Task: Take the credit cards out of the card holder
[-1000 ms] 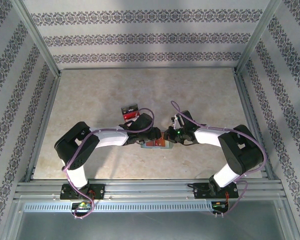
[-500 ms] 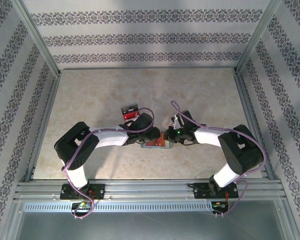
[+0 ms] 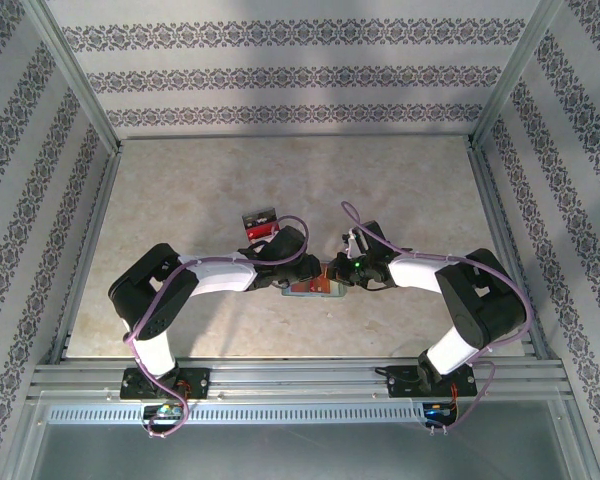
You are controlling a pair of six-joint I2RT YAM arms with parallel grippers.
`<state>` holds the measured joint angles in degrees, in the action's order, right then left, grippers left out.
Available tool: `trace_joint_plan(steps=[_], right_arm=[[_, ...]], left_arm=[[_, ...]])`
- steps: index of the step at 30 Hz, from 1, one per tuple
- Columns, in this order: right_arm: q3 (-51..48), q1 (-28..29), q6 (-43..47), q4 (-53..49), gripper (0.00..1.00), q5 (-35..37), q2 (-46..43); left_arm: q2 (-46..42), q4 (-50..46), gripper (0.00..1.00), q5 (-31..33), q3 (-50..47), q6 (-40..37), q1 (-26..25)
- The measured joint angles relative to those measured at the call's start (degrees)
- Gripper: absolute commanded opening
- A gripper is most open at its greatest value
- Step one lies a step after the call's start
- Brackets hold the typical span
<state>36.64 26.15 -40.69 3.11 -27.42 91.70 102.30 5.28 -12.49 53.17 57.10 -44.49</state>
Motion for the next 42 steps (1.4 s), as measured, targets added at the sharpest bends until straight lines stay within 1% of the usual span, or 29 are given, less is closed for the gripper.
trace_joint_plan(steps=[11, 16, 21, 27, 36, 42], right_arm=[[0.0, -0.07, -0.02, 0.52, 0.09, -0.26, 0.28], [0.0, -0.15, -0.02, 0.76, 0.09, -0.46, 0.35], [0.0, -0.35, -0.02, 0.94, 0.09, -0.46, 0.35], [-0.07, -1.31, -0.02, 1.05, 0.09, -0.48, 0.35], [-0.39, -1.95, 0.0, 1.4, 0.09, -0.46, 0.35], [-0.61, -2.45, 0.15, 1.38, 0.09, -0.39, 0.35]], left_arm=[[0.42, 1.9, 0.29, -1.42, -0.33, 0.0, 0.37], [0.42, 4.37, 0.21, -1.9, -2.05, 0.33, 0.79], [0.42, 4.7, 0.14, -2.12, -2.51, 0.44, 1.14], [0.42, 6.4, 0.01, -2.54, -2.95, 0.46, 1.51], [0.33, 8.09, 0.0, -3.41, -4.09, 0.09, 1.99], [-1.51, 6.49, 0.0, -3.82, -4.2, -3.34, 2.86]])
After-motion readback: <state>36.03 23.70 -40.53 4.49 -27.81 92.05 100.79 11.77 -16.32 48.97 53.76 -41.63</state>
